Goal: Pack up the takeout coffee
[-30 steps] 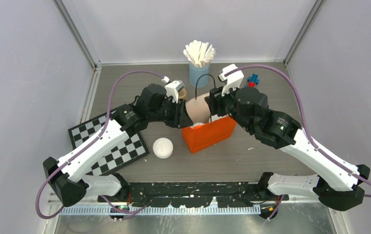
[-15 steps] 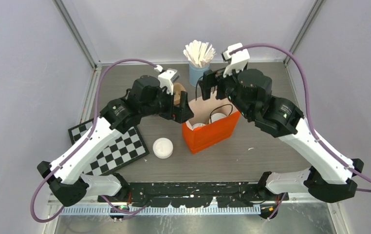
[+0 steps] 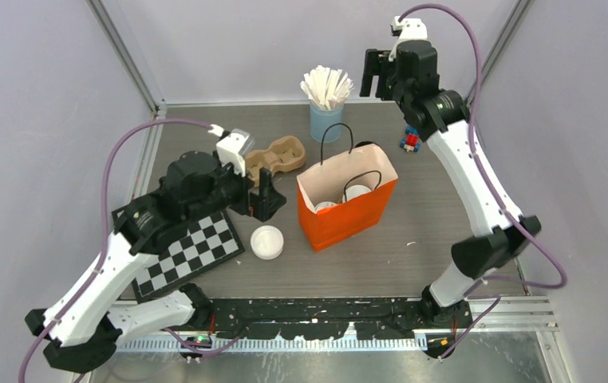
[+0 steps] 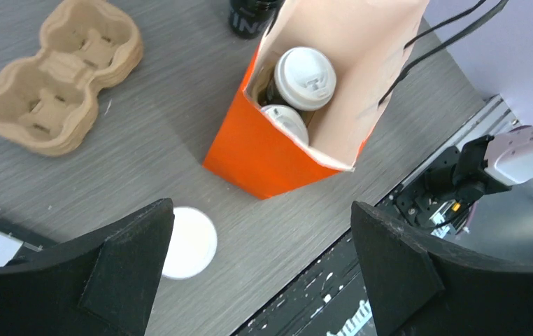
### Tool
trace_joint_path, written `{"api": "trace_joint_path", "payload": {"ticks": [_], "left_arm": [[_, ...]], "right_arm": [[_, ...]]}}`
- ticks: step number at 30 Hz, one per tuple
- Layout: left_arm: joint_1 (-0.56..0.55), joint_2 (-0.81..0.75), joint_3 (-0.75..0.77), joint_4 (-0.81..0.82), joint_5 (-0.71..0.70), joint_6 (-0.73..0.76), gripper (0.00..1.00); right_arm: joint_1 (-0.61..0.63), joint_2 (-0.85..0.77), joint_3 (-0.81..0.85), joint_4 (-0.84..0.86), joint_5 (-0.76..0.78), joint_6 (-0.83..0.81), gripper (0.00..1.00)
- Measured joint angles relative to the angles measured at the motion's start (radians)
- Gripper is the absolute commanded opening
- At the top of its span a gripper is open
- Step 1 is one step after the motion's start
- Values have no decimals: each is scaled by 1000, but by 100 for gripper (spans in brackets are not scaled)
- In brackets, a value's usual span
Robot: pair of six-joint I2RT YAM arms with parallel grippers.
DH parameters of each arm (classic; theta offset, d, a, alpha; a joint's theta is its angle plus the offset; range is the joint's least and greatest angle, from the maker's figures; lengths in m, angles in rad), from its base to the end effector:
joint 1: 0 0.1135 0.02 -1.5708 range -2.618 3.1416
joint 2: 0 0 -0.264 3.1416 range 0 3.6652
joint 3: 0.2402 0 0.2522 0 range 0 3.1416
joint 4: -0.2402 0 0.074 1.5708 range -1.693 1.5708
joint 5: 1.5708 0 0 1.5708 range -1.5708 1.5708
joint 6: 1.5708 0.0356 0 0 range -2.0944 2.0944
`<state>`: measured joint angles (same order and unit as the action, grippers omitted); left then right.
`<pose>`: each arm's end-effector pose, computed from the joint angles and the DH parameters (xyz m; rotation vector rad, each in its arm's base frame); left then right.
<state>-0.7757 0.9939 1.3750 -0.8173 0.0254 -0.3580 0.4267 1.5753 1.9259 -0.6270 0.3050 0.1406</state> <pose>0.1282 -0.1270 0.4353 0.4493 2.0385 -0.7366 0.3089 0.1287 0.4885 -0.0503 1.8350 0.1166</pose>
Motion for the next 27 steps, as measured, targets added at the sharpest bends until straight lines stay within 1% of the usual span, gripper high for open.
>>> {"api": "trace_joint_path", "payload": {"ticks": [5, 8, 11, 14, 17, 22, 27], "left_arm": [[0, -157, -140, 24, -42, -23, 100], [0, -213, -204, 19, -48, -63, 100], [0, -236, -218, 8, -68, -117, 100], [0, -240, -217, 7, -82, -158, 100], [0, -237, -217, -1, -95, -189, 100], [0, -225, -200, -19, -103, -221, 100], [0, -225, -198, -21, -113, -238, 100]], "right_arm": [[-82, 221, 103, -10, -41, 0, 85], [-89, 347, 176, -28, -66, -5, 77], [-94, 442, 240, -49, -122, -1, 64], [-96, 483, 252, -49, -181, 7, 59], [-97, 521, 311, -51, -215, 17, 54], [-97, 530, 327, -26, -212, 21, 46], [-106, 531, 324, 16, -190, 32, 44]]}}
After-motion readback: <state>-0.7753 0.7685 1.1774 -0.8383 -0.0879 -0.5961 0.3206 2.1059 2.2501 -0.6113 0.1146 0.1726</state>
